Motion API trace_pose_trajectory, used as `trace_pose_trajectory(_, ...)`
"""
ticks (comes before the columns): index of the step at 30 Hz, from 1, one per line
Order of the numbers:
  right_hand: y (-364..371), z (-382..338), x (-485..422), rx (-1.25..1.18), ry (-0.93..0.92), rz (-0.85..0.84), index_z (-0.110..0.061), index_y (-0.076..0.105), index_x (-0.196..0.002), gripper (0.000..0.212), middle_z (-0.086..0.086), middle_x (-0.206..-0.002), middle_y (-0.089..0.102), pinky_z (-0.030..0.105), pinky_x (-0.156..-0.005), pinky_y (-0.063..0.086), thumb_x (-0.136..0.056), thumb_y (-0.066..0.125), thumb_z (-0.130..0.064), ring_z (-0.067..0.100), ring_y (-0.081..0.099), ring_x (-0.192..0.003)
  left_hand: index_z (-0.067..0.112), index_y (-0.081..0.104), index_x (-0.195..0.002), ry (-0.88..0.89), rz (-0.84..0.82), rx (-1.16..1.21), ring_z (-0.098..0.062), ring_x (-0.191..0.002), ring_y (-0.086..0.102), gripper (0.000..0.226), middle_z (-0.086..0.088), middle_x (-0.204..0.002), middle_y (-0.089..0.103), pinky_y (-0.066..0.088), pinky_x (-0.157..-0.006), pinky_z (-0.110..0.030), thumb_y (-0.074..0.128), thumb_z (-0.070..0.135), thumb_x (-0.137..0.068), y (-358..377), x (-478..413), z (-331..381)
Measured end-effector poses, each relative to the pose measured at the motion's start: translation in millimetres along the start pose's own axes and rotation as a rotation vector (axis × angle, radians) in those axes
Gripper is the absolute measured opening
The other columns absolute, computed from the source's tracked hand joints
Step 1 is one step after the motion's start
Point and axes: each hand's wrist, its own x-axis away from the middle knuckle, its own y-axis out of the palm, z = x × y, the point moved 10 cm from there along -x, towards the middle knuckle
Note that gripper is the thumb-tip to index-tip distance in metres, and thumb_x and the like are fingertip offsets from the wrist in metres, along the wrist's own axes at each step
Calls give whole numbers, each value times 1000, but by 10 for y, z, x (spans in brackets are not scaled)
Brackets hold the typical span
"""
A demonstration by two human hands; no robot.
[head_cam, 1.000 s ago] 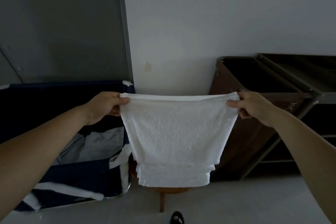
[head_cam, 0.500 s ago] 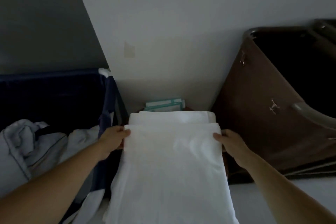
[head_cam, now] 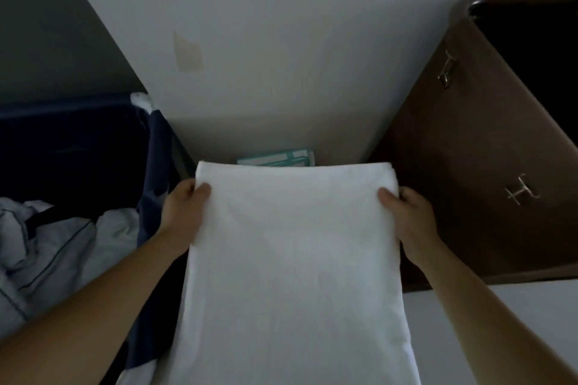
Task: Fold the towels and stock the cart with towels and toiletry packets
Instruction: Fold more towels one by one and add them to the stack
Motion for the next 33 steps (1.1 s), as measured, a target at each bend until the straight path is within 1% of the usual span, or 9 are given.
trace_pose_trajectory(3, 162, 154, -183, 139, 82, -59, -15, 60, -103, 22, 2, -98, 64, 39, -72, 54, -93, 64, -35, 22, 64, -87, 9, 52, -132, -115, -130, -148, -28, -96, 59, 39, -11, -120, 61, 51, -81, -38, 58, 22, -97, 272, -138, -226)
trace_pose_trajectory(5, 219, 382, -134, 242, 132, -65, -18, 55, -113, 28, -6, -96, 58, 34, -69, 49, -93, 65, -36, 15, 59, -85, 6, 45, -140, -118, -184, -260, -23, -97, 56, 52, -12, -129, 56, 47, -71, -29, 62, 24, -95, 370, -27, -413)
trace_pose_trajectory(6, 202, 466, -84, 264, 131, -42, -17, 55, -116, 33, -7, -96, 57, 36, -72, 50, -92, 66, -37, 14, 59, -85, 6, 43, -143, -86, -177, -285, -23, -101, 56, 57, -13, -134, 53, 47, -72, -29, 64, 26, -93, 364, 59, -475)
trace_pose_trajectory(10, 88, 620, 212, 311, 129, 12, -11, 55, -123, 49, 3, -106, 64, 49, -91, 52, -88, 69, -42, 27, 63, -96, 10, 35, -150, -79, -108, -366, -32, -124, 49, 75, -14, -146, 40, 47, -99, -43, 67, 39, -89, 193, 446, -781)
trace_pose_trajectory(15, 27, 823, 813, 453, 166, 3, -18, 49, -109, 44, 2, -97, 61, 36, -75, 47, -87, 66, -52, 28, 60, -85, 6, 33, -151, -231, -172, -351, -35, -124, 51, 79, -17, -147, 42, 45, -92, -35, 61, 51, -92, 164, 974, -1298)
trace_pose_trajectory(20, -138, 1053, 1385, 600, 211, 37, -9, 52, -119, 56, 5, -102, 62, 36, -73, 43, -91, 53, -58, 31, 60, -91, -1, 29, -148, -294, -227, -338, -34, -116, 57, 91, -18, -142, 49, 46, -78, -29, 62, 60, -88, 111, 1339, -1467)
trace_pose_trajectory(24, -290, 1125, 1675, 664, 257, 56, -7, 57, -120, 64, 4, -88, 63, 34, -64, 44, -94, 43, -63, 24, 60, -75, 3, 34, -148, -210, -359, -418, -30, -115, 59, 90, -14, -140, 53, 53, -88, -32, 60, 63, -87, 115, 1520, -1401)
trace_pose_trajectory(28, -382, 1055, 1753, 705, 285, 80, -7, 57, -123, 71, 13, -110, 66, 43, -86, 51, -93, 35, -67, 34, 62, -97, 1, 21, -151, -183, -371, -569, -31, -121, 55, 105, -14, -146, 45, 50, -88, -33, 60, 71, -82, 31, 1619, -1211)
trace_pose_trajectory(33, -524, 980, 1724, 770, 313, 153, -8, 53, -129, 84, 15, -119, 65, 39, -82, 48, -84, 35, -77, 34, 61, -101, 1, 22, -151, -164, -363, -596, -30, -117, 56, 115, -13, -144, 47, 46, -79, -30, 63, 76, -75, -47, 1602, -1063)
